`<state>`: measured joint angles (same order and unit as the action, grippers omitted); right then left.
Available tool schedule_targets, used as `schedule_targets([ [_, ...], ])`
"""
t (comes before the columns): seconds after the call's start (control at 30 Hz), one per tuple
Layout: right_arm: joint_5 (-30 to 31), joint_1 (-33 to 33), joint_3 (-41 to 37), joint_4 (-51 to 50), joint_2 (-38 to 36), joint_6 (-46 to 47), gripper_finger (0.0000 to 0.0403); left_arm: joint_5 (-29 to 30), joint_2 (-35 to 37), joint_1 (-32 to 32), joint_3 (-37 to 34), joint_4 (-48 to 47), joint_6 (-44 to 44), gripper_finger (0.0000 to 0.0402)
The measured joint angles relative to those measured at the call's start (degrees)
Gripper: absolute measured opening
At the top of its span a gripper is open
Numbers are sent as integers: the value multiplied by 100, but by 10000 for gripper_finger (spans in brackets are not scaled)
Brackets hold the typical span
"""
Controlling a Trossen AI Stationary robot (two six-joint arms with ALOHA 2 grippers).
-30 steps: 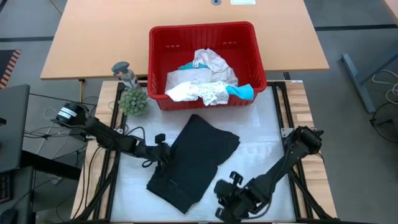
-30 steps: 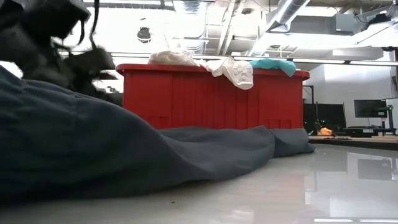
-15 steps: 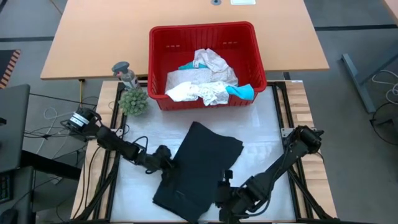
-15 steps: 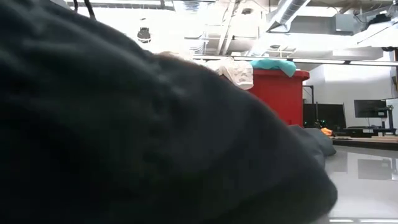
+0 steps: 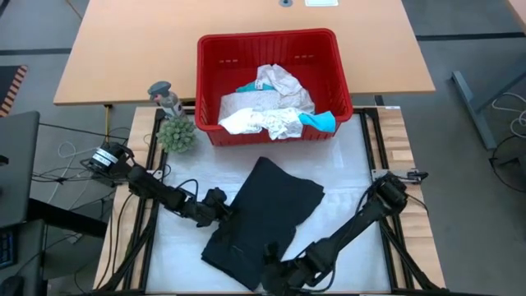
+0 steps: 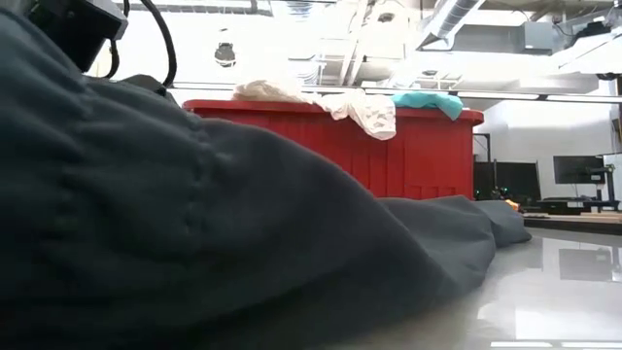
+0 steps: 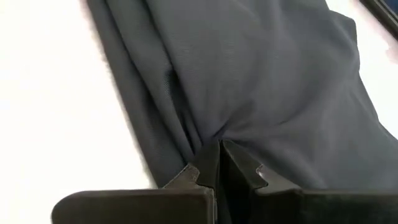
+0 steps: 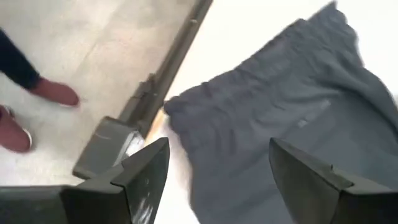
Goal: Fold Laundry from Bin
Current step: Fold the black shorts
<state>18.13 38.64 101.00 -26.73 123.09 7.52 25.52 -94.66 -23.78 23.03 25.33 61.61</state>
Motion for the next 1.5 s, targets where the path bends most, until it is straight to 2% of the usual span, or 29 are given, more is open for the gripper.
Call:
schedule_targets([
  [0.3,19,23,489,80,642,-695,301,220,3,114,0,-8,292,0],
  [0.37,219,4,613,120,790,-770,301,234,3,115,0,-11,299,0],
  [0.57,437,-122,999,95,1301,-808,302,319,0,117,0,-6,362,0],
  [0.77,744,-198,1042,-184,1414,-603,295,429,-6,119,-2,-3,410,0],
  [0.87,785,-249,1044,-524,1412,-404,263,437,-6,119,-2,-5,410,0],
  [0.97,735,-255,1044,-722,1412,-186,206,439,-6,119,-2,-9,412,0],
  [1.03,740,-248,1044,-817,1412,-4,155,429,-6,121,-2,-10,402,0],
  [1.13,740,-248,1062,-905,1383,215,57,390,-6,122,-2,-12,393,0],
  [1.17,721,-239,1119,-962,1374,259,38,363,-6,123,-4,-5,381,0],
  [1.27,598,-242,1458,-1265,1370,565,39,187,-6,128,-18,88,311,0],
  [1.5,578,-285,2580,-2938,1357,2055,39,-40,-8,17,94,90,388,0],
])
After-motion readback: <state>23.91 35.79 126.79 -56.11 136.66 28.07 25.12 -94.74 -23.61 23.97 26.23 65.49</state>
